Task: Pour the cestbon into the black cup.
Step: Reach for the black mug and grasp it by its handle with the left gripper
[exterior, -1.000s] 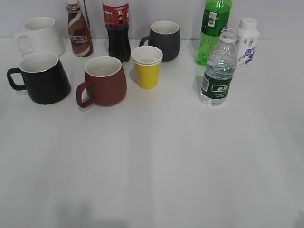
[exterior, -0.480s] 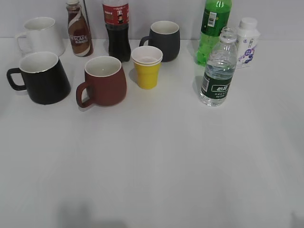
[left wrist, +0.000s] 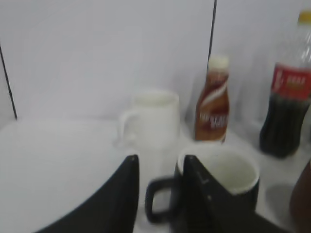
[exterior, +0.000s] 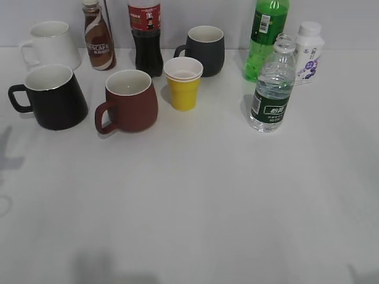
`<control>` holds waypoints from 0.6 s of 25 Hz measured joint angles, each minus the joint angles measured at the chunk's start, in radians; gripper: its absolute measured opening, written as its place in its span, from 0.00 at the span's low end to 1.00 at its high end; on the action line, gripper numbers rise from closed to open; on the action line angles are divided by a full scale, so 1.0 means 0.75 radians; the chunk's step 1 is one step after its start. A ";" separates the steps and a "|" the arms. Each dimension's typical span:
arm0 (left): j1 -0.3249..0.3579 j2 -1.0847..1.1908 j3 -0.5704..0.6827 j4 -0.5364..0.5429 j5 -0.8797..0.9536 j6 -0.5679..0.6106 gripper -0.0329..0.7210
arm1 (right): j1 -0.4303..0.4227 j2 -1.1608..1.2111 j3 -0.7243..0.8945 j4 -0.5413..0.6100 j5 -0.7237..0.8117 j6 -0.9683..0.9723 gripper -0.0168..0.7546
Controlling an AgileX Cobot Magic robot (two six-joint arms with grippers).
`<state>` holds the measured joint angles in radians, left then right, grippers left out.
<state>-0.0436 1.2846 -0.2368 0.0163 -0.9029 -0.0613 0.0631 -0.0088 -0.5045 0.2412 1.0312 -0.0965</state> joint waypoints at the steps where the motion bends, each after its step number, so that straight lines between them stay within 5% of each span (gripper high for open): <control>1: 0.000 0.115 0.010 0.000 -0.099 0.000 0.36 | 0.000 0.000 0.000 0.000 0.000 0.000 0.78; 8: 0.000 0.696 0.005 0.019 -0.381 0.000 0.40 | 0.000 0.000 0.000 0.001 0.000 0.000 0.78; 15: 0.004 0.834 -0.122 0.006 -0.399 0.000 0.49 | 0.000 0.000 0.000 0.001 0.000 0.000 0.78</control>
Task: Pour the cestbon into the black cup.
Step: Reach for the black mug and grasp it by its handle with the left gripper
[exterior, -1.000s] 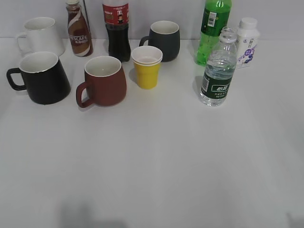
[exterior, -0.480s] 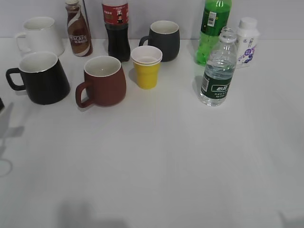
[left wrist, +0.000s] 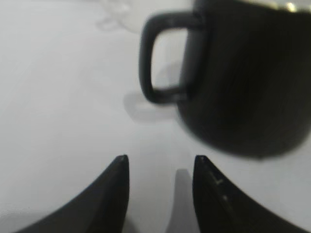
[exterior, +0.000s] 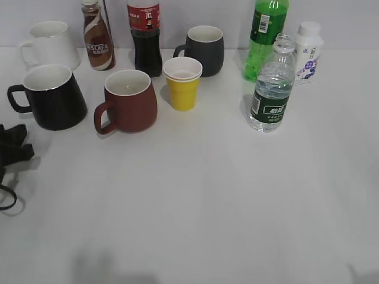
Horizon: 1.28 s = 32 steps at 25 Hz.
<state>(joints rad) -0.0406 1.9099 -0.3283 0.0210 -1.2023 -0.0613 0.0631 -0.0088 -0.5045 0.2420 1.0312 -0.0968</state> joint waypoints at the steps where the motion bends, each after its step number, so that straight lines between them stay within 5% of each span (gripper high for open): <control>1: 0.003 0.000 -0.017 0.000 -0.002 0.000 0.49 | 0.000 0.000 0.000 0.000 0.000 0.000 0.78; 24: 0.065 0.071 -0.353 0.118 0.188 0.000 0.46 | 0.000 0.000 0.000 0.000 0.000 0.000 0.78; 32: 0.066 0.106 -0.400 0.124 0.152 -0.007 0.11 | 0.000 0.000 0.000 0.000 0.000 0.000 0.78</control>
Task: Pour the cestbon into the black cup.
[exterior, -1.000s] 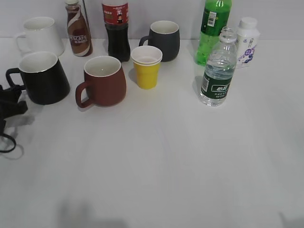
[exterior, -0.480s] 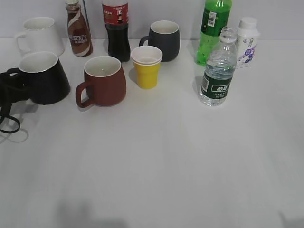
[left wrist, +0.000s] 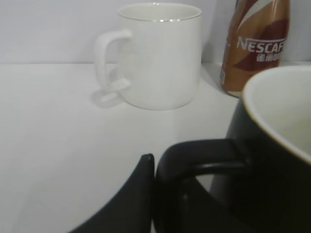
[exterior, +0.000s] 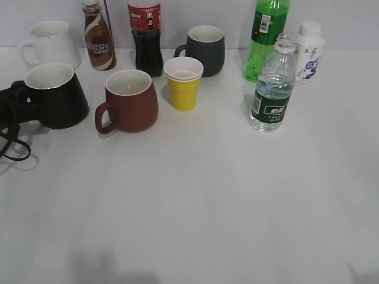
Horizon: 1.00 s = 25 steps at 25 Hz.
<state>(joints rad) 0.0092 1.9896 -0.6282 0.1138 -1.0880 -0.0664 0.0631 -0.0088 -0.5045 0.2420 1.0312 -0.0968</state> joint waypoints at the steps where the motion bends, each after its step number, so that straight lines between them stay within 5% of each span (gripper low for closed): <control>1: 0.000 0.000 0.000 0.003 -0.005 -0.002 0.10 | 0.000 0.000 0.000 0.002 0.000 0.000 0.78; 5: 0.000 -0.048 0.004 0.040 0.023 0.011 0.10 | 0.000 0.009 -0.004 0.050 -0.099 -0.001 0.78; 10: 0.000 -0.214 0.007 0.074 0.092 0.033 0.10 | 0.000 0.218 -0.007 0.192 -0.607 -0.151 0.77; 14: 0.000 -0.381 0.008 0.076 0.164 0.033 0.10 | 0.000 0.494 -0.015 0.519 -0.986 -0.575 0.75; 20: 0.000 -0.571 0.008 0.101 0.289 0.033 0.10 | 0.004 0.975 -0.015 0.983 -1.171 -1.220 0.72; 25: 0.000 -0.640 0.008 0.119 0.339 0.032 0.10 | 0.175 1.343 -0.015 1.431 -1.296 -1.571 0.70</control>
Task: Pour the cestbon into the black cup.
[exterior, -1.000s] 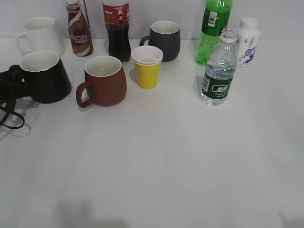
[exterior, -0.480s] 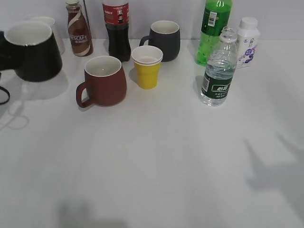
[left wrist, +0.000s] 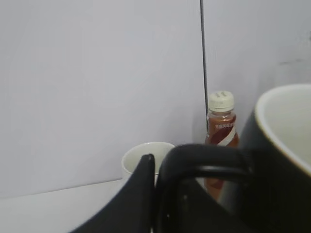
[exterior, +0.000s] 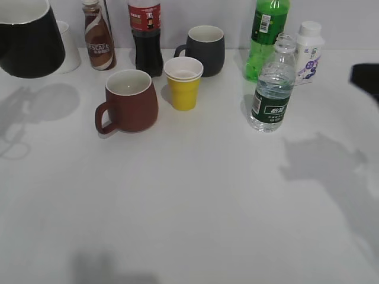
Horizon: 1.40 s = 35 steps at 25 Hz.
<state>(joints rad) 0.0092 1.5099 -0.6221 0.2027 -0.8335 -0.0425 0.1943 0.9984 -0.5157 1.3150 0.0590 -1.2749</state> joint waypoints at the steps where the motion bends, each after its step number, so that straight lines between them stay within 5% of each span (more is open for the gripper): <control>1: 0.000 -0.005 0.000 0.006 0.003 0.000 0.10 | 0.059 0.060 0.000 0.043 -0.058 -0.029 0.69; 6: 0.000 -0.014 0.000 0.036 0.011 0.000 0.10 | 0.247 0.292 0.001 0.117 -0.154 -0.037 0.67; 14: 0.000 -0.026 0.001 0.059 0.012 0.000 0.10 | 0.251 0.431 0.001 0.024 0.192 0.238 0.67; 16: 0.000 -0.026 0.001 0.071 0.012 0.000 0.10 | 0.251 0.440 0.001 -0.199 0.220 0.461 0.67; 22: 0.000 -0.026 0.001 0.092 0.013 0.000 0.10 | 0.251 0.463 0.001 -1.310 0.282 1.550 0.67; 24: 0.000 -0.026 0.001 0.092 0.015 0.000 0.10 | 0.252 0.439 0.011 -1.570 0.144 1.773 0.67; 26: 0.000 -0.026 0.001 0.095 0.016 0.000 0.10 | 0.260 0.408 0.033 -1.661 -0.104 1.860 0.67; 35: 0.000 -0.026 0.001 0.098 0.016 0.000 0.10 | 0.263 0.527 0.187 -1.718 -0.969 1.741 0.76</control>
<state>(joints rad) 0.0092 1.4907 -0.6217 0.2763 -0.8216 -0.0425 0.3916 1.3937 -0.3754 0.0262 -0.6676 0.0309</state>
